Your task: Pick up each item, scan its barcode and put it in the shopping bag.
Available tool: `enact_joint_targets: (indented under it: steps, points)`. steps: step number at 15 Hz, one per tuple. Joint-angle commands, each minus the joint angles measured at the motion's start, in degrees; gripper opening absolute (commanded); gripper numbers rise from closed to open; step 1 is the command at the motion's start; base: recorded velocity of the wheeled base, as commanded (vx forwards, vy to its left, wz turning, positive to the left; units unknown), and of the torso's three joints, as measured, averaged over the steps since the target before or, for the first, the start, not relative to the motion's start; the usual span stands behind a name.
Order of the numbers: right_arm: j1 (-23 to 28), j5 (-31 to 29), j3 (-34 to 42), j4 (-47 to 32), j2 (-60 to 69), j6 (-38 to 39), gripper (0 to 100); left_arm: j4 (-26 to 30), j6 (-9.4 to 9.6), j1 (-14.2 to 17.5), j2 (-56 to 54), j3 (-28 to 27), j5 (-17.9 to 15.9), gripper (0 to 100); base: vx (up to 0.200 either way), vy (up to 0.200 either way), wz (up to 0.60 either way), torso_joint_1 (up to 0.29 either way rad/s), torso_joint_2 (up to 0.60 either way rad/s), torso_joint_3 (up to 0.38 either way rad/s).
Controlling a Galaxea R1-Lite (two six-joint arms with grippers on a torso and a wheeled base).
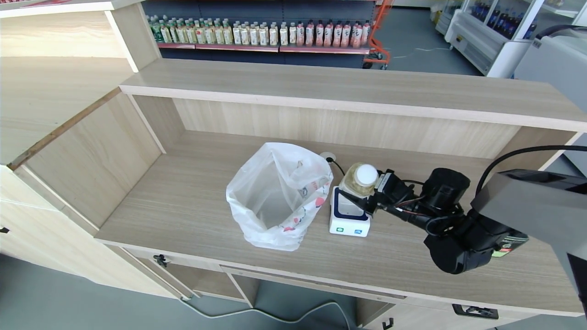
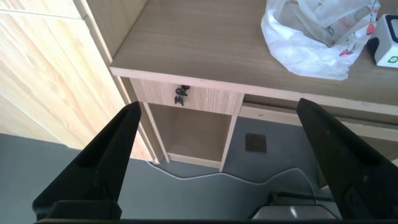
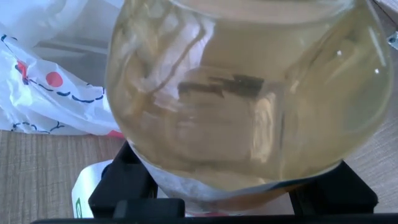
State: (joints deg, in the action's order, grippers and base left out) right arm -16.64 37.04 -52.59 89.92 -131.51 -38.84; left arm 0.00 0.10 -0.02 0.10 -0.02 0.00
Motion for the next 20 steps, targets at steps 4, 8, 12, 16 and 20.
enact_joint_targets:
  steps: [4, 8, 12, 16, 20]
  points:
    - [0.3, 1.0, -1.0, 0.1, -2.2, 0.0, 0, 0.0, -0.01, 0.0, 0.0, 0.0, 0.0, 100, 0.0, 0.0, 0.0, 0.0, 0.0, 0.0]
    - [0.2, 1.0, -3.3, 0.1, -3.5, 0.0, 0, 0.0, -0.01, 0.0, 0.0, 0.0, 0.0, 100, 0.0, 0.0, 0.0, 0.0, 0.0, 0.0]
    - [0.4, 1.1, -3.3, 0.1, -3.6, 0.0, 0, 0.0, -0.01, 0.0, 0.0, -0.1, 0.0, 100, 0.0, 0.0, 0.0, 0.0, 0.0, 0.0]
    - [1.1, 1.5, -3.0, 0.1, -3.8, 0.0, 0, 0.0, -0.01, 0.0, 0.0, 0.0, 0.0, 100, 0.0, 0.0, 0.0, 0.0, 0.0, 0.0]
    - [2.0, 0.8, -2.7, 0.1, 1.7, 4.9, 0, 0.0, -0.01, 0.0, 0.0, -0.1, 0.0, 100, 0.0, 0.0, 0.0, 0.0, 0.0, 0.0]
